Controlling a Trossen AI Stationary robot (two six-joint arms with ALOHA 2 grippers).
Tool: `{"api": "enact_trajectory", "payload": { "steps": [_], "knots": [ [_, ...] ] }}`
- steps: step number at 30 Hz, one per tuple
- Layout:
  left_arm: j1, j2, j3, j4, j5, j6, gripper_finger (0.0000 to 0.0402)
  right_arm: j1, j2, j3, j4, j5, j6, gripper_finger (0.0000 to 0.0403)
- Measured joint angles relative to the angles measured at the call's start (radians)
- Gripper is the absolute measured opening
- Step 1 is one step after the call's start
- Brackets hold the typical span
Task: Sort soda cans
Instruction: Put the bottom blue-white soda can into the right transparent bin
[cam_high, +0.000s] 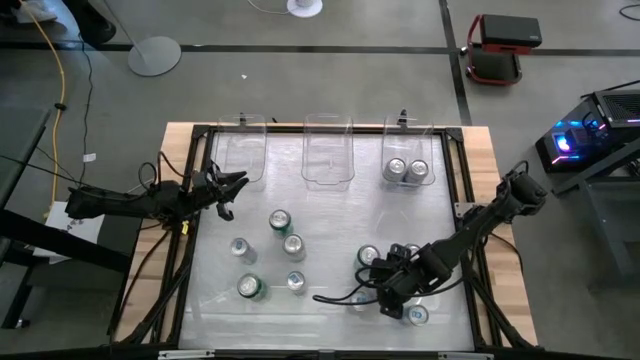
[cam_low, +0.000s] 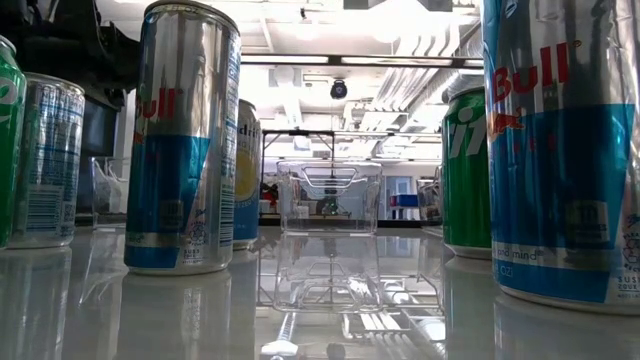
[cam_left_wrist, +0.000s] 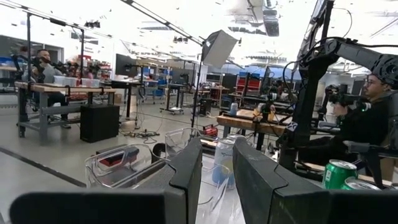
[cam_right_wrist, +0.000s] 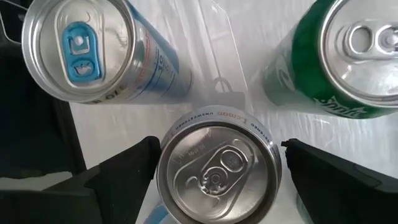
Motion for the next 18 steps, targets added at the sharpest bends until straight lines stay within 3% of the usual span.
{"api": "enact_trajectory", "payload": {
  "steps": [18],
  "knots": [
    [0.000, 0.000, 0.000, 0.000, -0.002, 0.000, 0.0078, -0.026, -0.001, 0.002, -0.002, -0.116, 0.035, 0.0346]
  ]
}}
